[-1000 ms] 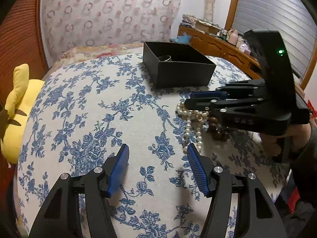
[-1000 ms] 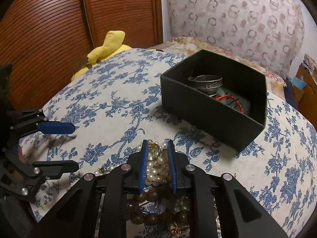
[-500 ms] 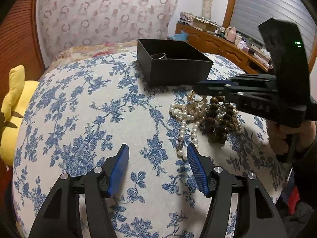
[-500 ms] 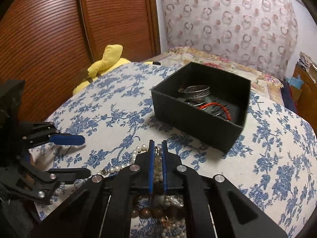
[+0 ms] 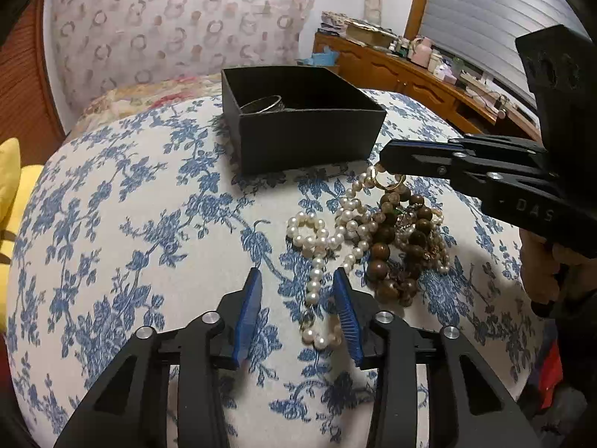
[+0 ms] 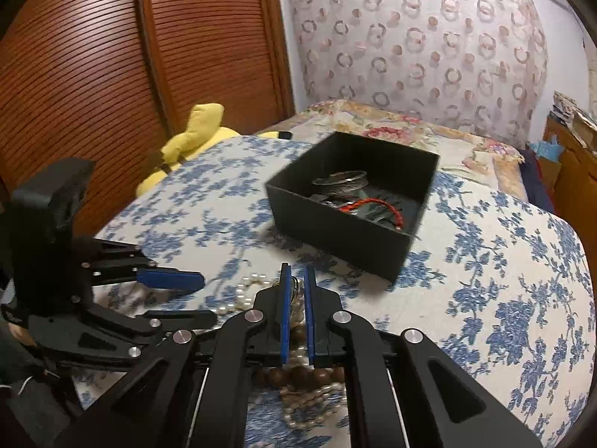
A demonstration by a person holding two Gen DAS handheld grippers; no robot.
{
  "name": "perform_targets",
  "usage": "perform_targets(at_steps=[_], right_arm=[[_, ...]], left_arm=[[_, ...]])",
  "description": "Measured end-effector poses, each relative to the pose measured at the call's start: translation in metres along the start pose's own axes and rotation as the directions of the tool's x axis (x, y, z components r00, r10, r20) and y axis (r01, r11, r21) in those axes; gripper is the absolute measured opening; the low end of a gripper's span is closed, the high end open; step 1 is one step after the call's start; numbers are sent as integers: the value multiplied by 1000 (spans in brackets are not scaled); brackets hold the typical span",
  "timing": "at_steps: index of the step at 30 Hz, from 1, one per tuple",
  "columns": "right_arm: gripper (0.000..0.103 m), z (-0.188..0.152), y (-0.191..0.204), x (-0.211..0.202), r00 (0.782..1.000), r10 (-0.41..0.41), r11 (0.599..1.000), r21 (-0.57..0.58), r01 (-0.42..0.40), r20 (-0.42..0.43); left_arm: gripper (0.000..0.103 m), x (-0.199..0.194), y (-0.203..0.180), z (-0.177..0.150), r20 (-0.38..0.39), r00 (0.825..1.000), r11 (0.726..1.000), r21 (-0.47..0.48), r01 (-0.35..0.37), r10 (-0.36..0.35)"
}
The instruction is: Organize jewelry
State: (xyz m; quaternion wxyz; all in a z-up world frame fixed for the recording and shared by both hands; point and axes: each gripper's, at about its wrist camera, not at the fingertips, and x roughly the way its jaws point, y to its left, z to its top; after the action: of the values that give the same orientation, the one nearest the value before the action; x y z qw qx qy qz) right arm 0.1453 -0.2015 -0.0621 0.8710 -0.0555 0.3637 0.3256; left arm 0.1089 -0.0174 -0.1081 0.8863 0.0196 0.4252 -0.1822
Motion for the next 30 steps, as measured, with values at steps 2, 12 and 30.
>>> perform_targets(at_steps=[2, 12, 30], right_arm=[[8, -3, -9, 4, 1000, -11, 999, 30, 11, -14], [8, -8, -44, 15, 996, -80, 989, 120, 84, -36], [8, -22, -86, 0, 976, -212, 964, 154, 218, -56]], left_arm=[[30, 2, -1, 1, 2, 1000, 1000, 11, -8, 8], [7, 5, 3, 3, 11, 999, 998, 45, -51, 50], [7, -31, 11, 5, 104, 993, 999, -6, -54, 54]])
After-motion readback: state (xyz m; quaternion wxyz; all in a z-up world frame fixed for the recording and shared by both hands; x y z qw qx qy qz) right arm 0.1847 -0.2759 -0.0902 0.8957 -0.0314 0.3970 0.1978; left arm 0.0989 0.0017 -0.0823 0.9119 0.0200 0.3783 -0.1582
